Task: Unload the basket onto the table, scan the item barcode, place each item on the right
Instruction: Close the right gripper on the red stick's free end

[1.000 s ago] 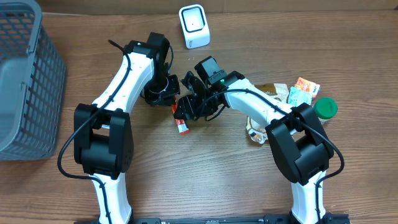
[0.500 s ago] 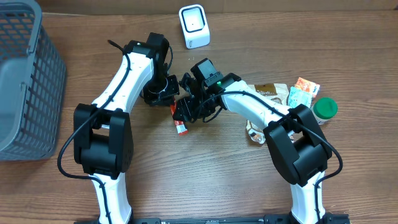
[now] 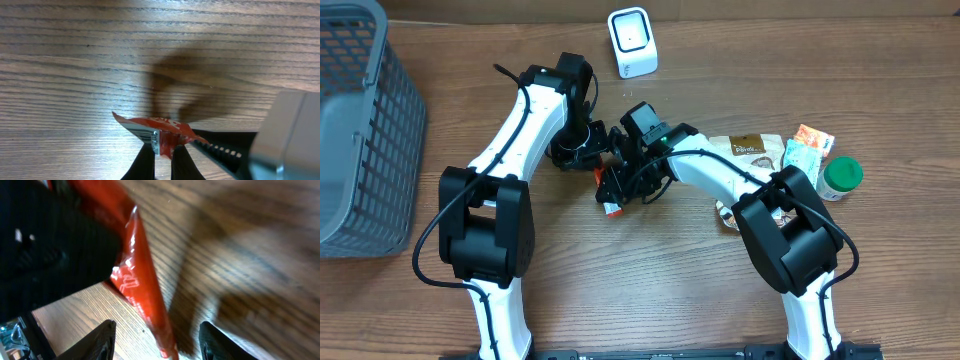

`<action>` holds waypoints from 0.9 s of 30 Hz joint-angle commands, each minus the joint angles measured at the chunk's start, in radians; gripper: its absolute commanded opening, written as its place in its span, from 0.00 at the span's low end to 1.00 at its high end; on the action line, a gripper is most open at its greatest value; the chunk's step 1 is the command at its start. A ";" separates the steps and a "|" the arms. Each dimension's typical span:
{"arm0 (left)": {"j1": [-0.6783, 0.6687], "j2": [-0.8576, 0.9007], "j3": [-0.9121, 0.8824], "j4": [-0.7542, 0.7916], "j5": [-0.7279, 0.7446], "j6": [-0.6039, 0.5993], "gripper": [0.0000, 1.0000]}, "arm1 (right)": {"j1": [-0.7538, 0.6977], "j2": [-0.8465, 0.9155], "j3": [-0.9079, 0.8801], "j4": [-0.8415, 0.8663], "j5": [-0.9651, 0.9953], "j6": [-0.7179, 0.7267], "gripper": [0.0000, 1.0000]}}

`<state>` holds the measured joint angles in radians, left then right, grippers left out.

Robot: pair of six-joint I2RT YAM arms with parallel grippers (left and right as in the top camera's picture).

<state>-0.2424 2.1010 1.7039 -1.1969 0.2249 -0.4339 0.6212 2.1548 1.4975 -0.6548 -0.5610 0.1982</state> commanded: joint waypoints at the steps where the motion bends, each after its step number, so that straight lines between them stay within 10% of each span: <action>1: -0.006 0.008 0.020 0.000 0.004 0.020 0.04 | 0.021 0.008 -0.020 0.007 -0.001 -0.005 0.50; 27: -0.005 0.008 0.020 -0.008 0.000 0.024 0.04 | 0.006 0.008 -0.082 0.044 -0.001 0.007 0.41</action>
<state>-0.2424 2.1010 1.7039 -1.1984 0.2249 -0.4335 0.6342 2.1548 1.4368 -0.6117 -0.5797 0.2047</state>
